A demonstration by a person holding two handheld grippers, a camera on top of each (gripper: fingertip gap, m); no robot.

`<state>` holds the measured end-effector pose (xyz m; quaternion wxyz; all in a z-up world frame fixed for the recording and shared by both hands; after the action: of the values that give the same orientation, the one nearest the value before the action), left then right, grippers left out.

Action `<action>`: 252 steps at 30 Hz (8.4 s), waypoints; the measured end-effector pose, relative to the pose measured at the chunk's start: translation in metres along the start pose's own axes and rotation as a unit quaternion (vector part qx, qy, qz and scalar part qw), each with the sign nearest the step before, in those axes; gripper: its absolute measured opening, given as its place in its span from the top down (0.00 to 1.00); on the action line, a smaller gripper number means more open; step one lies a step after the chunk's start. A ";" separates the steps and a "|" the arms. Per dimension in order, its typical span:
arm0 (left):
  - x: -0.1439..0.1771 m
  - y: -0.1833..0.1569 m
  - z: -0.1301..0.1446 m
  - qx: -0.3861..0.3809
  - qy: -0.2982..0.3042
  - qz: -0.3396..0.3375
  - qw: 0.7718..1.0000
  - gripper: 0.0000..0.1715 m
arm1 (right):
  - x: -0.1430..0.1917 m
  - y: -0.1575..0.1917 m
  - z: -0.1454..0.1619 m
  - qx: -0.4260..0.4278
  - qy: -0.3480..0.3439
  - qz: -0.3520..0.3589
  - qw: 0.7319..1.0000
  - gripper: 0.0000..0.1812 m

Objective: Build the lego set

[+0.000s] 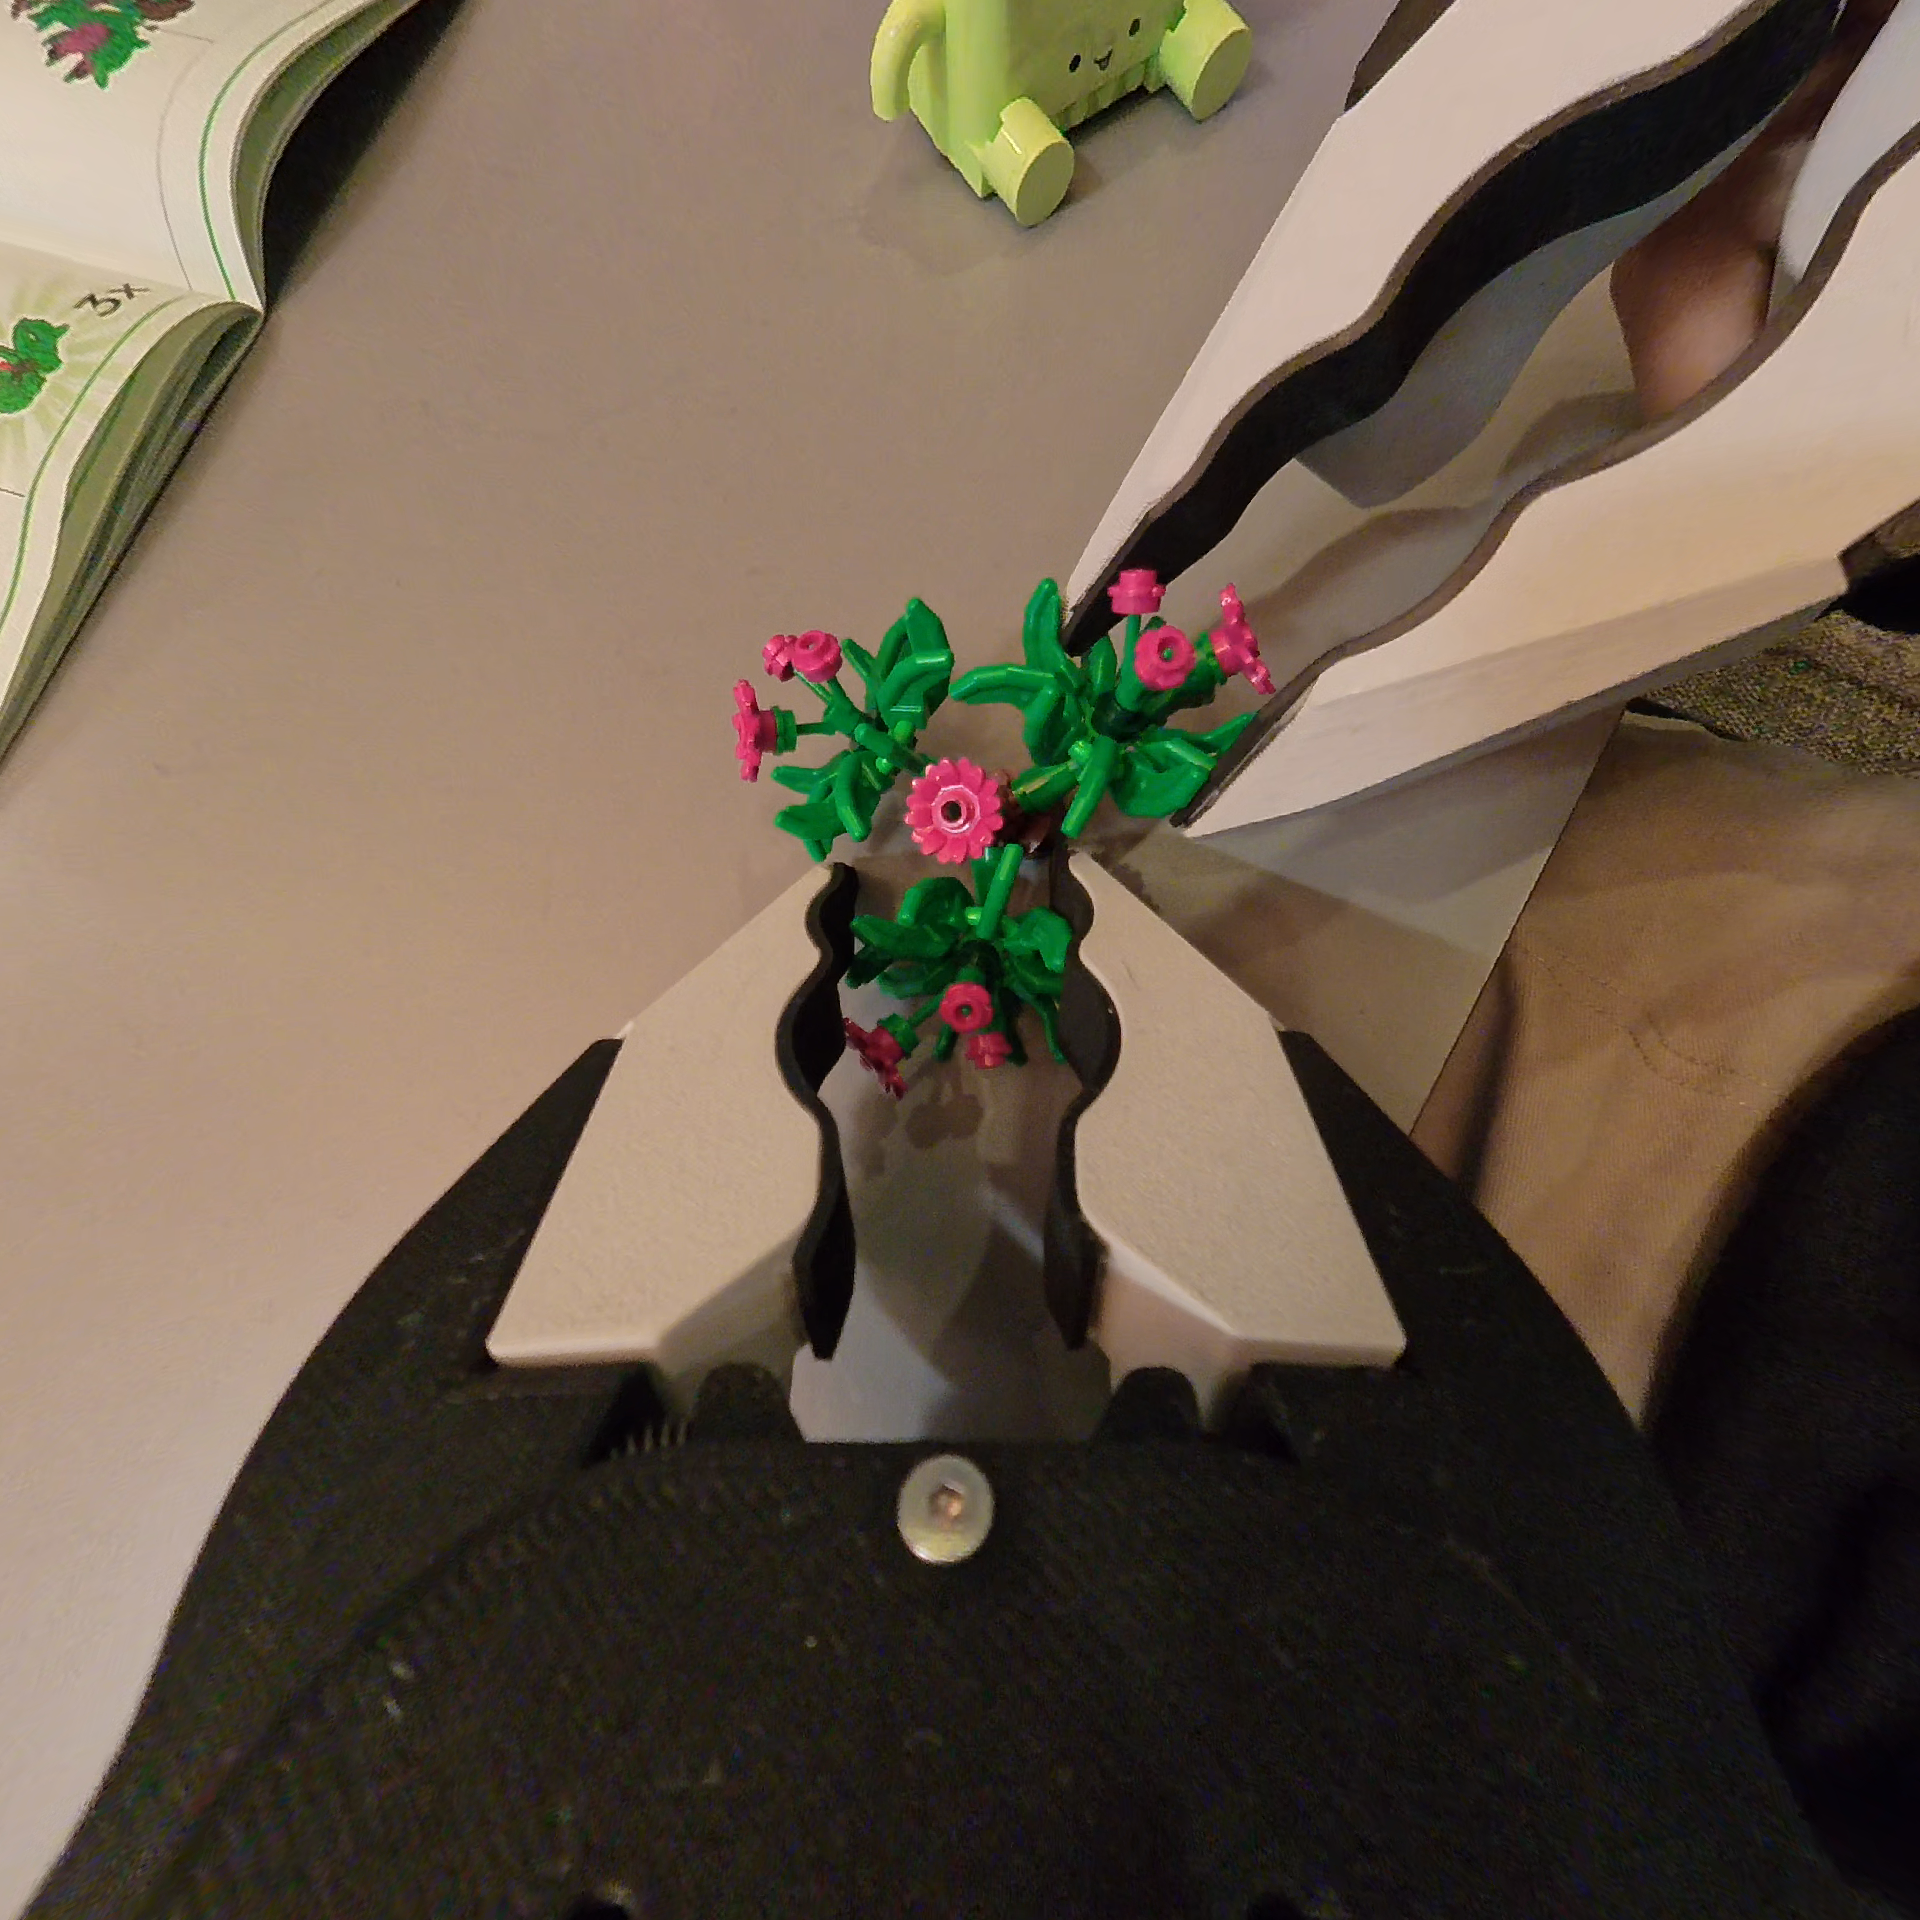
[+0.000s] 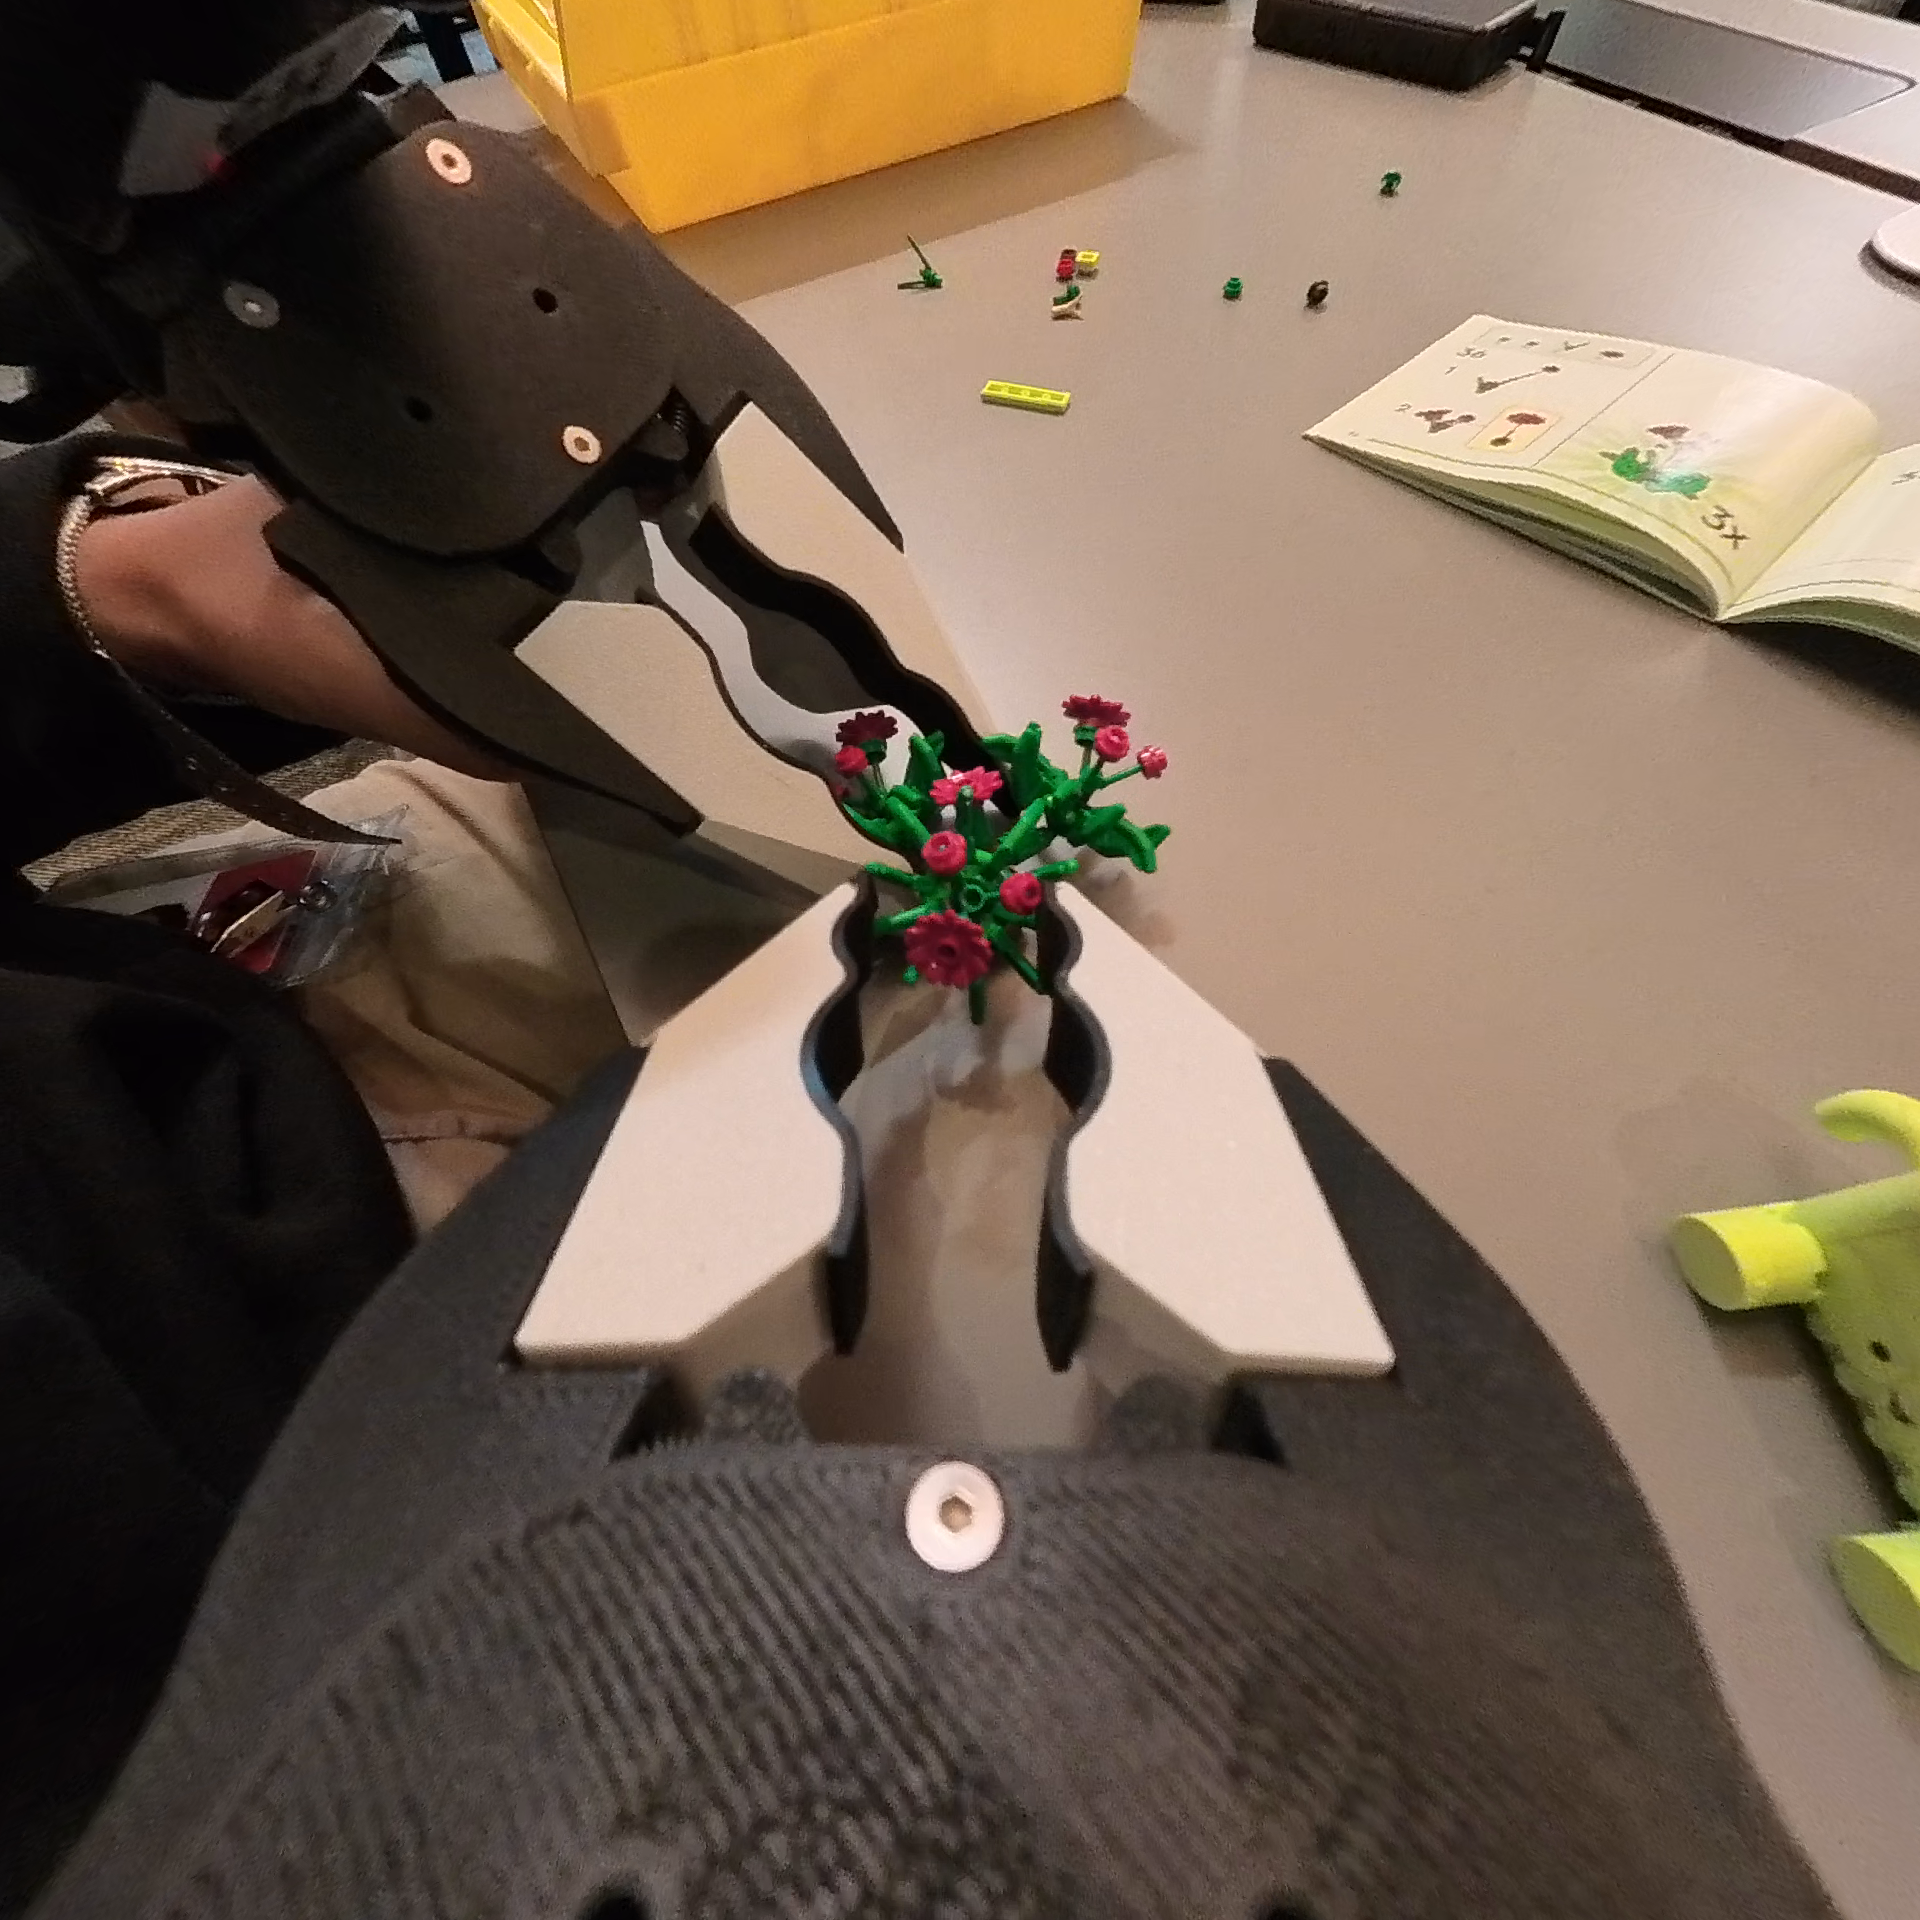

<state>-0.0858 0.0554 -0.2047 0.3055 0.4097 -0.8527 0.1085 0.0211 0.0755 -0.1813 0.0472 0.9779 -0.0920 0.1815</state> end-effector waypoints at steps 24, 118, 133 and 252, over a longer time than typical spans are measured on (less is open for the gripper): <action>-0.001 0.001 0.000 0.022 0.001 0.007 1.000 0.80 | 0.000 -0.003 0.002 0.000 0.011 0.002 1.000 0.83; -0.006 0.004 -0.004 0.020 0.009 -0.085 0.996 0.82 | -0.022 -0.025 -0.012 -0.080 0.100 -0.029 0.991 0.85; -0.006 0.006 -0.003 0.029 0.008 -0.081 0.996 0.82 | -0.015 -0.025 -0.014 -0.105 0.099 -0.027 0.989 0.79; 0.034 0.027 -0.004 0.186 -0.152 0.089 0.967 0.78 | 0.019 -0.017 -0.007 -0.407 -0.236 -0.133 0.872 0.98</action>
<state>-0.1215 0.0530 -0.1792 0.0797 0.3934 -0.8869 0.2285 0.0397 0.0900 -0.1690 0.4414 0.8890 -0.0351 -0.1164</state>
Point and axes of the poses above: each gripper's, where its closed fingertips meet, x back along the fingers, z out of its underside, y = z × x across the jaws, the point moved 7 cm from there along x, back along the fingers, and after that the axes turned 7 degrees about -y, right-handed, at the moved point
